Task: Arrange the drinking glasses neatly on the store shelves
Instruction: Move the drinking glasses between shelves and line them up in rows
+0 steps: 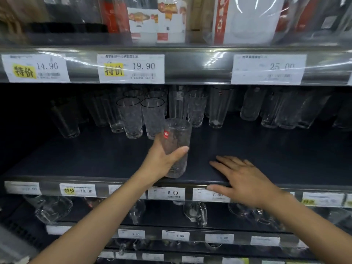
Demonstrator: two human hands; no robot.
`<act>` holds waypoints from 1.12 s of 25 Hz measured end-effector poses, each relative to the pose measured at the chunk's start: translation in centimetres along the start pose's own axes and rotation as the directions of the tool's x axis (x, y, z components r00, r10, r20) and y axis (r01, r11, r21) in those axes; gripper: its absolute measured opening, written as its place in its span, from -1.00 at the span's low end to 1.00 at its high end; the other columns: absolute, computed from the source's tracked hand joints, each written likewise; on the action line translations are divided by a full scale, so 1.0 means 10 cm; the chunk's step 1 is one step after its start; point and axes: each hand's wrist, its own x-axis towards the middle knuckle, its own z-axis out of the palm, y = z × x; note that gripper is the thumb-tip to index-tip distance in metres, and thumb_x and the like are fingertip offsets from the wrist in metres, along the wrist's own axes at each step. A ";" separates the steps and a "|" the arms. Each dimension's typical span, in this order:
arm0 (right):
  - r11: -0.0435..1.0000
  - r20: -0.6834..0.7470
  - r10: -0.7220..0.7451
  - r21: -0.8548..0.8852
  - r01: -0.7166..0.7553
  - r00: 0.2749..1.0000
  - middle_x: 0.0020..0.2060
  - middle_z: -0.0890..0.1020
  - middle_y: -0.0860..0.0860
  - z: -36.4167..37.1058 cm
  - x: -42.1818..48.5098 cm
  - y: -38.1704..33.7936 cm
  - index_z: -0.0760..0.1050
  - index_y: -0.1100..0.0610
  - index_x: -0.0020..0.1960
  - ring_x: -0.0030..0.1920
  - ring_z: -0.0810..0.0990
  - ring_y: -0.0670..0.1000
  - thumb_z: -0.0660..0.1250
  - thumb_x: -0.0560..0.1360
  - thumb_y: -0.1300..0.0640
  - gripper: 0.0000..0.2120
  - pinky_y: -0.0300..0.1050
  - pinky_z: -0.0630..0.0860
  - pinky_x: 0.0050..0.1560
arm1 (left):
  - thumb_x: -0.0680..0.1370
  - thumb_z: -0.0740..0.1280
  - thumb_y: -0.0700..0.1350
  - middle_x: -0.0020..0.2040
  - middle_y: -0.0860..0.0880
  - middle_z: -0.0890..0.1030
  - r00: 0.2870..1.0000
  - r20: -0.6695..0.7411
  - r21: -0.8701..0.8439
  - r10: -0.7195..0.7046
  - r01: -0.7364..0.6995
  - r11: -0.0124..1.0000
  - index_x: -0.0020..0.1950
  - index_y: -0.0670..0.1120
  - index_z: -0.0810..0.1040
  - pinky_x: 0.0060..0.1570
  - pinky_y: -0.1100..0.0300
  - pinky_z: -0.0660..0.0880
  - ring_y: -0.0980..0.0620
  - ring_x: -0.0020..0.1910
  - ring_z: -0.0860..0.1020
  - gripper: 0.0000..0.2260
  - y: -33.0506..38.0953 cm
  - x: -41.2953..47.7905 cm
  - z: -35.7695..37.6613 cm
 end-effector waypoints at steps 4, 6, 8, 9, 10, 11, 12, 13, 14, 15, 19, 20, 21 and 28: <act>0.996 -0.077 0.074 -0.039 -0.077 0.994 0.56 0.19 -0.11 0.09 -0.16 0.22 0.11 -0.09 0.58 0.54 0.14 -0.06 -0.23 0.42 -0.57 -0.11 -0.04 0.16 0.46 | 0.49 0.49 0.03 0.21 0.12 0.54 0.996 0.083 -0.040 0.027 -0.024 0.999 0.39 -0.05 0.30 0.22 0.32 0.43 0.29 0.18 0.51 -0.43 0.18 0.25 0.60; 0.994 -0.126 0.102 -0.031 -0.107 0.987 0.53 0.29 -0.08 0.15 -0.20 0.27 0.22 -0.06 0.55 0.51 0.23 -0.04 -0.23 0.41 -0.57 -0.09 -0.02 0.22 0.43 | 0.49 0.50 0.01 0.24 0.06 0.56 0.996 0.079 -0.067 0.050 -0.044 0.997 0.40 -0.09 0.33 0.31 0.22 0.44 0.20 0.21 0.54 -0.42 0.23 0.41 0.87; 0.992 -0.181 0.103 -0.048 -0.113 0.978 0.45 0.42 -0.05 0.20 -0.20 0.29 0.36 -0.01 0.48 0.45 0.36 -0.02 -0.20 0.44 -0.56 -0.10 0.00 0.33 0.36 | 0.49 0.50 0.00 0.23 0.05 0.56 0.995 0.056 -0.067 0.079 -0.075 0.995 0.39 -0.09 0.35 0.29 0.22 0.43 0.14 0.23 0.54 -0.43 0.25 0.53 1.10; 0.992 -0.202 0.101 -0.053 -0.114 0.974 0.41 0.48 -0.04 0.23 -0.20 0.31 0.42 0.00 0.45 0.41 0.42 0.00 -0.18 0.46 -0.55 -0.11 0.02 0.38 0.32 | 0.49 0.50 0.01 0.23 0.06 0.55 0.997 0.035 -0.062 0.070 -0.068 0.996 0.39 -0.08 0.35 0.25 0.25 0.42 0.13 0.23 0.53 -0.44 0.27 0.58 1.19; 0.992 -0.220 0.098 -0.052 -0.112 0.971 0.38 0.51 -0.02 0.26 -0.19 0.32 0.46 0.01 0.41 0.37 0.46 0.01 -0.17 0.46 -0.55 -0.12 0.03 0.42 0.28 | 0.49 0.50 0.02 0.22 0.05 0.55 0.998 0.010 -0.049 0.060 -0.060 0.997 0.37 -0.07 0.35 0.20 0.26 0.40 0.11 0.22 0.52 -0.45 0.29 0.62 1.26; 0.993 -0.239 0.093 -0.050 -0.108 0.967 0.35 0.54 -0.01 0.29 -0.18 0.34 0.49 0.03 0.39 0.35 0.49 0.02 -0.14 0.47 -0.54 -0.14 0.05 0.45 0.25 | 0.48 0.49 0.03 0.21 0.04 0.55 0.998 -0.010 -0.037 0.057 -0.057 0.998 0.35 -0.07 0.36 0.16 0.27 0.40 0.10 0.21 0.53 -0.47 0.29 0.68 1.33; 0.993 -0.257 0.088 -0.050 -0.104 0.962 0.33 0.56 0.01 0.31 -0.18 0.35 0.51 0.04 0.36 0.33 0.51 0.03 -0.11 0.48 -0.54 -0.15 0.06 0.47 0.23 | 0.48 0.49 0.05 0.19 0.04 0.55 0.998 -0.020 -0.027 0.054 -0.055 0.998 0.33 -0.08 0.37 0.13 0.28 0.40 0.10 0.19 0.53 -0.48 0.31 0.71 1.38; 0.993 -0.276 0.086 -0.050 -0.104 0.957 0.31 0.58 0.02 0.33 -0.18 0.35 0.53 0.04 0.34 0.31 0.53 0.04 -0.09 0.48 -0.53 -0.17 0.06 0.49 0.20 | 0.48 0.49 0.06 0.18 0.04 0.56 0.998 -0.027 -0.023 0.053 -0.054 0.998 0.31 -0.07 0.37 0.11 0.28 0.40 0.10 0.17 0.54 -0.50 0.30 0.77 1.43; 0.993 -0.296 0.087 -0.051 -0.106 0.951 0.29 0.59 0.02 0.34 -0.18 0.35 0.55 0.05 0.32 0.29 0.55 0.04 -0.08 0.48 -0.52 -0.18 0.06 0.51 0.18 | 0.49 0.49 0.06 0.17 0.04 0.56 0.998 -0.031 -0.018 0.060 -0.060 0.998 0.28 -0.05 0.37 0.10 0.30 0.40 0.11 0.16 0.53 -0.52 0.30 0.81 1.46; 0.993 -0.311 0.087 -0.051 -0.108 0.946 0.27 0.61 0.02 0.34 -0.18 0.34 0.56 0.05 0.31 0.28 0.56 0.04 -0.07 0.48 -0.52 -0.18 0.06 0.52 0.17 | 0.49 0.48 0.06 0.17 0.03 0.55 0.997 -0.045 -0.021 0.067 -0.068 0.997 0.25 -0.03 0.37 0.10 0.31 0.40 0.12 0.15 0.53 -0.55 0.29 0.85 1.49; 0.993 -0.331 0.088 -0.042 -0.108 0.940 0.25 0.62 0.03 0.37 -0.16 0.35 0.57 0.06 0.30 0.26 0.57 0.05 -0.07 0.48 -0.52 -0.18 0.05 0.53 0.16 | 0.44 0.50 0.13 0.24 -0.02 0.54 0.991 -0.102 -0.032 0.086 -0.090 0.995 0.28 -0.04 0.40 0.15 0.28 0.41 0.09 0.18 0.52 -0.47 0.23 1.02 1.59; 0.993 -0.336 0.087 -0.041 -0.107 0.938 0.25 0.62 0.03 0.38 -0.16 0.36 0.57 0.06 0.29 0.25 0.58 0.05 -0.07 0.48 -0.52 -0.18 0.04 0.53 0.16 | 0.41 0.50 0.18 0.25 -0.03 0.54 0.991 -0.105 -0.024 0.082 -0.085 0.996 0.30 -0.05 0.40 0.16 0.27 0.41 0.07 0.20 0.52 -0.42 0.21 1.05 1.60; 0.993 -0.343 0.086 -0.041 -0.107 0.935 0.24 0.63 0.03 0.38 -0.15 0.36 0.57 0.06 0.29 0.24 0.58 0.05 -0.07 0.48 -0.52 -0.18 0.04 0.53 0.15 | 0.40 0.49 0.20 0.26 -0.03 0.53 0.992 -0.104 -0.022 0.076 -0.079 0.997 0.32 -0.05 0.40 0.17 0.26 0.41 0.06 0.21 0.52 -0.39 0.19 1.09 1.61; 0.994 -0.358 0.076 -0.050 -0.100 0.931 0.23 0.63 0.04 0.40 -0.13 0.37 0.57 0.07 0.29 0.24 0.59 0.07 -0.05 0.49 -0.52 -0.19 0.05 0.54 0.15 | 0.47 0.49 0.10 0.18 0.06 0.45 0.993 -0.077 0.027 0.084 -0.082 0.996 0.38 -0.14 0.32 0.12 0.27 0.38 0.13 0.14 0.46 -0.38 0.21 1.16 1.63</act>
